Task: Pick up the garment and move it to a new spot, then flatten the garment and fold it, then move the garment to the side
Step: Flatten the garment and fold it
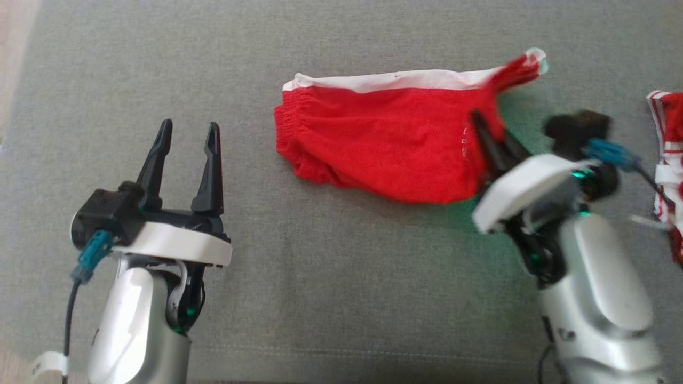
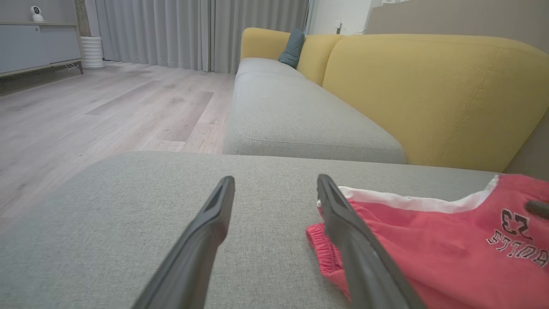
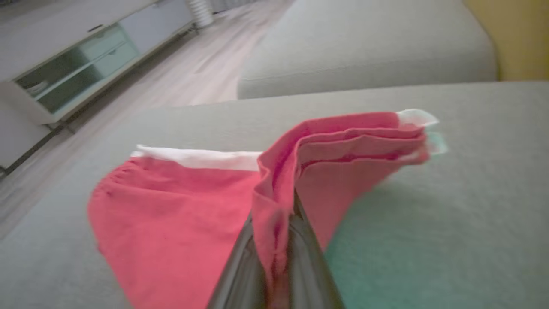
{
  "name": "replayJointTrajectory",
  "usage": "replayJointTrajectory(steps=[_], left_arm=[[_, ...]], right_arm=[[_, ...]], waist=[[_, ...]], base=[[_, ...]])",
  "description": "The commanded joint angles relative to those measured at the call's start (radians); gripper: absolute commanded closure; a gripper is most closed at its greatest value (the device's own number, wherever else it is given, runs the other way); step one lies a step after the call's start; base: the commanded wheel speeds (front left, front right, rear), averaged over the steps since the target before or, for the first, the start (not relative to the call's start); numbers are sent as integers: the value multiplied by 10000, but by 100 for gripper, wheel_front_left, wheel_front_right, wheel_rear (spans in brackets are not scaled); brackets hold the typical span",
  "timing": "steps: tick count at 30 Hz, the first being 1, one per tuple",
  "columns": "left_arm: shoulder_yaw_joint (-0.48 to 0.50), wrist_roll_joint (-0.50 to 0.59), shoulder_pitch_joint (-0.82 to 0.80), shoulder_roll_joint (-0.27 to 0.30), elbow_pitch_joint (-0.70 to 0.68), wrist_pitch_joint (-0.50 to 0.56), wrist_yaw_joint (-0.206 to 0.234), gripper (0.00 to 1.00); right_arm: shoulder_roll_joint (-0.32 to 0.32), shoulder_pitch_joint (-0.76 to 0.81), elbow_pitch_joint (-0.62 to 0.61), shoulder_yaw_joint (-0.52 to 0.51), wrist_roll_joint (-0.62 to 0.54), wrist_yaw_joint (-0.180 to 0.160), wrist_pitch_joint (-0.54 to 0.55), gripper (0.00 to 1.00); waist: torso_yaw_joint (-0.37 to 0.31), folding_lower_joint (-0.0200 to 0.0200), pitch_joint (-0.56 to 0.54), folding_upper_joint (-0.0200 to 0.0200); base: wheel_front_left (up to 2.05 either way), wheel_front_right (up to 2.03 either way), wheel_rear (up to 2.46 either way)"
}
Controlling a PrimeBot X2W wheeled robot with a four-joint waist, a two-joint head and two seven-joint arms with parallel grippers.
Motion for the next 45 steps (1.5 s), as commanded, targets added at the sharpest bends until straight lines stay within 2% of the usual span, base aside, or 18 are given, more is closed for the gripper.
replayJointTrajectory(steps=[1, 12, 21, 22, 23, 24, 29, 33, 39, 45], left_arm=[[230, -62, 13, 162, -288, -51, 92, 0], [27, -313, -45, 162, -279, -51, 210, 0], [-48, -343, -106, 162, -265, -51, 253, 0], [-52, -342, -113, 162, -258, -51, 252, 0], [-57, -338, -120, 162, -248, -51, 250, 0], [-61, -335, -126, 162, -237, -51, 248, 0], [-55, -352, -127, 162, -181, -51, 240, 0], [36, -284, -64, 162, -190, -51, 252, 0], [251, -66, 72, 179, -252, -51, 234, 0], [431, 78, 230, 254, -290, -51, 188, 0]], right_arm=[[39, -384, -416, 578, 53, -9, 65, 100], [39, -1507, 699, 3823, 1525, -9, -179, 100], [39, -1864, 1662, 4777, 2195, -9, -785, 100], [39, -1919, 1714, 4827, 2234, -9, -863, 94], [39, -1972, 1743, 4873, 2271, -9, -970, 51], [39, -2024, 1747, 4922, 2339, -9, -1095, 0], [39, -2225, 1546, 5203, 2695, -9, -1876, 0], [39, -2343, 1337, 4844, 2345, -9, -2708, 0], [20, -1929, 969, 2996, 661, -9, -3509, 0], [-237, -678, -61, 889, -558, -9, -3577, 0]], waist=[[72, 0, -35, 0], [637, 0, 100, 0], [763, 0, 227, 0], [760, 0, 231, 0], [757, 0, 231, 0], [752, 0, 228, 0], [692, 0, 162, 0], [529, 0, 93, 0], [182, 0, -64, 0], [-170, 0, -234, 0]], base=[[0, 0, 0], [0, 0, 0], [0, 0, 0], [0, 0, 0], [0, 0, 0], [0, 0, 0], [0, 0, 0], [0, 0, 0], [0, 0, 0], [0, 0, 0]])
